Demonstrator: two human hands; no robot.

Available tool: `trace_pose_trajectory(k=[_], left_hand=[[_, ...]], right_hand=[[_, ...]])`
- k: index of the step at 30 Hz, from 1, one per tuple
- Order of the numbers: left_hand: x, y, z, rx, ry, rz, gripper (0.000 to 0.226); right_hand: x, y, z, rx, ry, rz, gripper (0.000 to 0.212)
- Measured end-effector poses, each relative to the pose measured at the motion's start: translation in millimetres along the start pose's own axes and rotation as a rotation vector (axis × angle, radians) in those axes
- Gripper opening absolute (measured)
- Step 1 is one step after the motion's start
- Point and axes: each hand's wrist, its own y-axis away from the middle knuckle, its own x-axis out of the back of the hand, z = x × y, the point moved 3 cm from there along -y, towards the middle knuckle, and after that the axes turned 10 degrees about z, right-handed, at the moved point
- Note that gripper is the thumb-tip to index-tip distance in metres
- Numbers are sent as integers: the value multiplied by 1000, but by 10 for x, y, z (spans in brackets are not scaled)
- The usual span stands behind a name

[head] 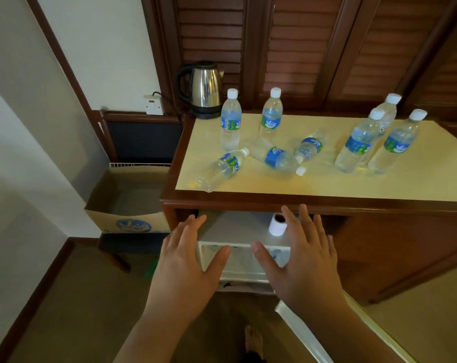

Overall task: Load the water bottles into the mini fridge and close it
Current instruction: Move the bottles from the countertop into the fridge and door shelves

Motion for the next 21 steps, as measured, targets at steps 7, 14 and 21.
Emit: trace_pose_trajectory(k=[7,14,21], left_hand=[[-468,-814,164,-25,-54,29,76],[-1211,-1925,440,-13,-140,-9,67],[-2049,-2937,560,8,-551,-211,57]], right_hand=[[-264,-1051,439,-77,-137,-5,89],[-646,-2054,984,-112,-161,66,73],[-970,-2448,1238,-76,-148,123,48]])
